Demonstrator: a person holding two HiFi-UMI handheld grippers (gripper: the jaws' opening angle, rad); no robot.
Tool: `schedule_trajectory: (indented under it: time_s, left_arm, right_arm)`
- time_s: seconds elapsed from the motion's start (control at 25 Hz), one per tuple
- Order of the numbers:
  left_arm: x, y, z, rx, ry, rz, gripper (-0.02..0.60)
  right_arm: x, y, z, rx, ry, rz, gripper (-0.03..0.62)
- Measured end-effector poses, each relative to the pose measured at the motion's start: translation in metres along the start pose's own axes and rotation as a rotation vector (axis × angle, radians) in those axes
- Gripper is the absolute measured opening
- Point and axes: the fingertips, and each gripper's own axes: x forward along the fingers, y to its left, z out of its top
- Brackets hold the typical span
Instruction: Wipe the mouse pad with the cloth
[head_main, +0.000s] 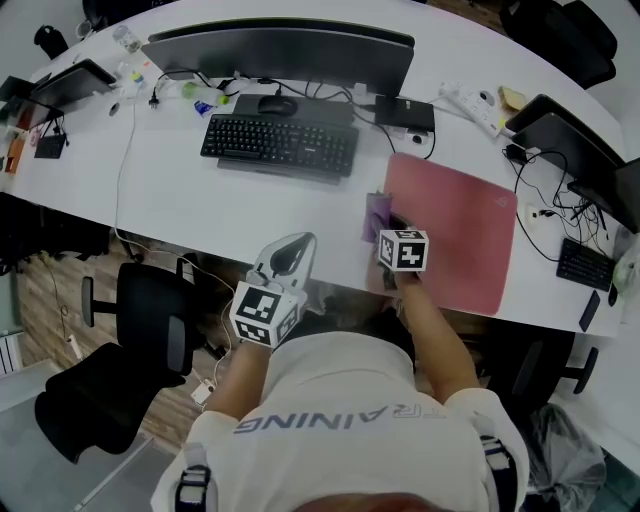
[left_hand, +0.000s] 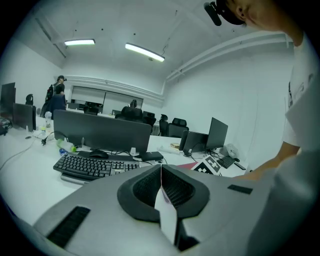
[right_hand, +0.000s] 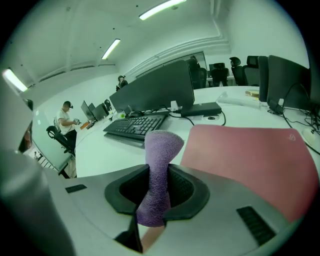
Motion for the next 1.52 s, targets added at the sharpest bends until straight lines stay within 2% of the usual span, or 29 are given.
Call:
schedule_trajectory:
  time_s: [0.16,0.36,0.84,1.24,1.52]
  left_arm:
    - [-0.002,0.002,-0.005,-0.003,0.013,0.016,0.032]
    - [0.003,-0.005,-0.005,-0.003,0.017,0.023,0.032]
    - [0.037,-0.069,-0.001,0.007,0.027,0.018,0.032]
    - [0.086,-0.149,0.006,0.033,0.033,-0.032,0.032]
    - [0.124,-0.207,0.007,0.039,0.027,-0.085,0.032]
  right_arm:
    - [0.02,-0.012,-0.016,0.008,0.06,-0.021,0.104]
    - [0.023,-0.031,-0.025,0.029,0.076,-0.024,0.104]
    - [-0.009,-0.092,-0.037,0.065,0.084,-0.006,0.106]
    - [-0.067,-0.187,-0.054,0.129,0.058,-0.056,0.107]
    - [-0.118,-0.265,-0.072,0.173,0.04,-0.125,0.107]
